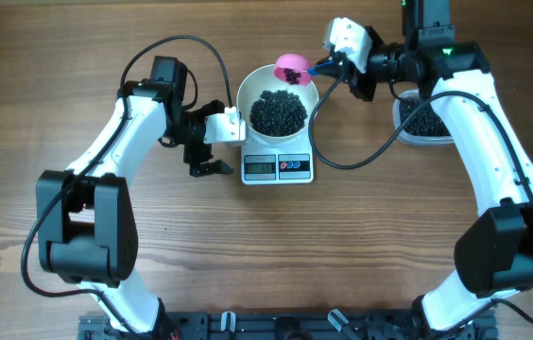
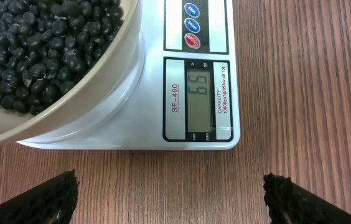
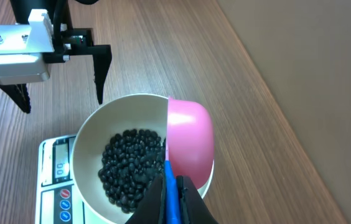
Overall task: Scoop item into bowl and weigh 150g on scale
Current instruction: 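Tip the scoop over the white bowl to pour beans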
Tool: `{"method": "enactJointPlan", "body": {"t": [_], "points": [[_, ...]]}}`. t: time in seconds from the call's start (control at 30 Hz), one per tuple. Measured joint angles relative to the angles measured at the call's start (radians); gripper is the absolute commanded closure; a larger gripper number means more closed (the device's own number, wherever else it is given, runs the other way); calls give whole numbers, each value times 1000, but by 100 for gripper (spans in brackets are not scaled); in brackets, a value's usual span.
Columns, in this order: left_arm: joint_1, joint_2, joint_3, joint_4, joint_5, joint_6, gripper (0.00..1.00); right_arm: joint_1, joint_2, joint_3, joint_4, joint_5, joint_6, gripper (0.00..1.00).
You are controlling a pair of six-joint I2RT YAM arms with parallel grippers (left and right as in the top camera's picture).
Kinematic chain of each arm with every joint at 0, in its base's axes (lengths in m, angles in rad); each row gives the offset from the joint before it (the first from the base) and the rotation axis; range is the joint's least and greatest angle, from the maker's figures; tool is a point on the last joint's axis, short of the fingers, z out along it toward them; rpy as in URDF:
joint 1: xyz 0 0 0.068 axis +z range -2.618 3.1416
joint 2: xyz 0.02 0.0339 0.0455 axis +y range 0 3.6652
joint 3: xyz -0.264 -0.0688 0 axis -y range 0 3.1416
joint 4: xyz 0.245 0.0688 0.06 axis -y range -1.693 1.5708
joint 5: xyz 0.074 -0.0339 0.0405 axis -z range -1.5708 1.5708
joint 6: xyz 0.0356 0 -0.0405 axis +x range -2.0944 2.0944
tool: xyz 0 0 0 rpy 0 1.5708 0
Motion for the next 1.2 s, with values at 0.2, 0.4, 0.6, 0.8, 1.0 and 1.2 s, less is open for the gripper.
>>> {"method": "enactJointPlan", "body": {"t": [0.2,0.4,0.6,0.8,1.0,1.2], "points": [[0,0,0,0,0,0,0,21,0,0,56,35,-18,96],[0,0,0,0,0,0,0,27,0,0,103,77,-18,96],[0,0,0,0,0,0,0,27,0,0,113,79,-18,96],[0,0,0,0,0,0,0,27,0,0,113,79,-18,96],[0,0,0,0,0,0,0,30,0,0,113,79,-18,96],[0,0,0,0,0,0,0,100,0,0,82,93,-10,96]]}}
